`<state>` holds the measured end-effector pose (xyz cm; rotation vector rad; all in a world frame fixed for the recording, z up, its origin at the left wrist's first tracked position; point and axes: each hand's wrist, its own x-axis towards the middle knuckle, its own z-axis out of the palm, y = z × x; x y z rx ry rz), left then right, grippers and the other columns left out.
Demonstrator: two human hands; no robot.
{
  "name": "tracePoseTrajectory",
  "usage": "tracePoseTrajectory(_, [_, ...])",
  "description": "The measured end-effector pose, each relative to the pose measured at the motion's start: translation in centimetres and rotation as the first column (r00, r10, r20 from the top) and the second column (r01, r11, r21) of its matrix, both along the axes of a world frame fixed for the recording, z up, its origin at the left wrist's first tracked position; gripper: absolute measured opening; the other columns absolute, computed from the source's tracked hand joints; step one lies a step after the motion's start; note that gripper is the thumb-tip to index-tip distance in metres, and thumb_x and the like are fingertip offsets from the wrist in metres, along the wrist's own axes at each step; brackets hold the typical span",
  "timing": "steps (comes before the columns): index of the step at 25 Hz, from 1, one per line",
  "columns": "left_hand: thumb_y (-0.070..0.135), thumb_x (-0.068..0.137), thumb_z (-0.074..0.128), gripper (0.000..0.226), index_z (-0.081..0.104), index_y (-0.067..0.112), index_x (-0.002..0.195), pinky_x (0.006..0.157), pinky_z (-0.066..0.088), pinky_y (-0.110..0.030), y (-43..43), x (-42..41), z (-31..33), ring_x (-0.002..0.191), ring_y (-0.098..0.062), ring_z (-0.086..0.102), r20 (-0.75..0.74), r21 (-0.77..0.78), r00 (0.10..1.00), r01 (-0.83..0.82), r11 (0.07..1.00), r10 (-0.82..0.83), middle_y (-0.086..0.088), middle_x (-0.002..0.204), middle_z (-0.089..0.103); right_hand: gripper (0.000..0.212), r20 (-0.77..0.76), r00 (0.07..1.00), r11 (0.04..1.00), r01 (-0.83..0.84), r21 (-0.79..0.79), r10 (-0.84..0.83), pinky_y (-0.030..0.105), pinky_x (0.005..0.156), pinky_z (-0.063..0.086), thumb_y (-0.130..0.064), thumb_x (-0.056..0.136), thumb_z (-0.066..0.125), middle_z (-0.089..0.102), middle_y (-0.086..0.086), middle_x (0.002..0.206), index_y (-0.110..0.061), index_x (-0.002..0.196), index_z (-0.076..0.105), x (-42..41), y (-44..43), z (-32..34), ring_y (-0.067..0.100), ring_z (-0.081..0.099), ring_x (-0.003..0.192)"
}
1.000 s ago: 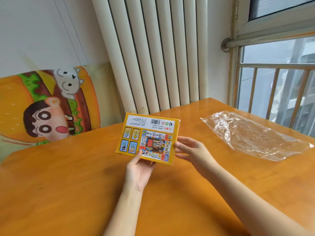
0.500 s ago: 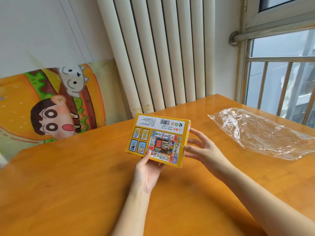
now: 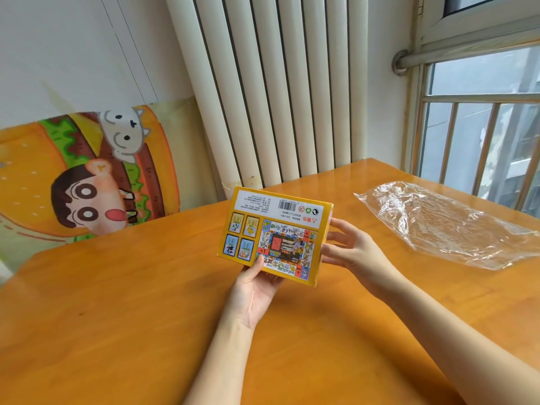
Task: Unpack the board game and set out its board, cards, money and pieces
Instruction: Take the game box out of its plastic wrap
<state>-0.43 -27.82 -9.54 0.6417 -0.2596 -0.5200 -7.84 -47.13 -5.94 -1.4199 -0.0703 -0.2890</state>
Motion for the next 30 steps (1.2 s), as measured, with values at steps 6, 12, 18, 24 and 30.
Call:
tracePoseTrajectory(6, [0.022,0.043,0.096,0.089,0.058,0.014,0.124,0.086,0.055,-0.042,0.4,-0.1,0.0,0.103,-0.029,0.066,-0.025,0.044,0.998,-0.058,0.997,0.059,-0.016,0.122,0.064,0.039,0.014,0.998,0.992,-0.058,-0.116,0.06,0.028,0.072,0.057,-0.003,0.088,0.062,0.073,0.002,0.103,-0.016,0.124,0.056,-0.5,0.6,0.7,0.016,0.069,0.098])
tracePoseTrajectory(12, [0.037,0.086,0.056,0.048,0.052,0.013,0.128,0.08,0.057,-0.037,1.0,-0.1,0.0,0.097,-0.024,0.069,-0.144,0.134,0.958,-0.228,0.964,0.246,-0.011,0.112,0.07,0.032,-0.016,0.988,0.984,-0.156,-0.081,0.156,0.034,0.077,0.057,0.008,0.089,0.05,0.072,0.005,0.105,-0.011,0.112,0.063,-0.9,2.4,0.3,0.019,0.068,0.101])
tracePoseTrajectory(18, [0.034,0.091,0.05,0.039,0.053,0.014,0.125,0.077,0.057,-0.038,0.6,-0.1,-0.1,0.096,-0.023,0.067,-0.197,0.063,0.937,-0.281,0.958,0.288,-0.009,0.104,0.072,0.046,0.045,0.972,0.946,0.237,-0.222,-0.233,0.024,0.07,0.056,-0.006,0.084,0.067,0.061,-0.005,0.109,-0.024,0.12,0.045,-0.7,2.7,0.2,0.006,0.065,0.088])
tracePoseTrajectory(24, [0.029,0.094,0.046,0.029,0.056,0.014,0.119,0.066,0.06,-0.042,-0.2,-0.3,-0.1,0.086,-0.027,0.071,-0.204,-0.034,0.955,-0.225,0.974,0.214,-0.012,0.099,0.073,0.031,0.196,0.898,0.758,0.438,-0.484,-0.394,0.015,0.053,0.036,0.001,0.075,0.067,0.046,-0.005,0.072,-0.023,0.083,0.05,-0.8,2.3,0.0,0.004,0.039,0.059])
tracePoseTrajectory(30, [0.023,0.049,0.092,0.095,0.049,0.016,0.133,0.086,0.05,-0.059,-0.1,0.0,0.0,0.114,-0.038,0.059,-0.085,-0.096,0.994,-0.077,0.992,0.069,-0.018,0.129,0.058,0.022,-0.089,0.926,0.851,0.295,-0.435,-0.367,0.023,0.071,0.055,-0.009,0.088,0.055,0.069,-0.005,0.096,-0.019,0.096,0.073,-0.1,1.8,-0.2,0.009,0.063,0.087])
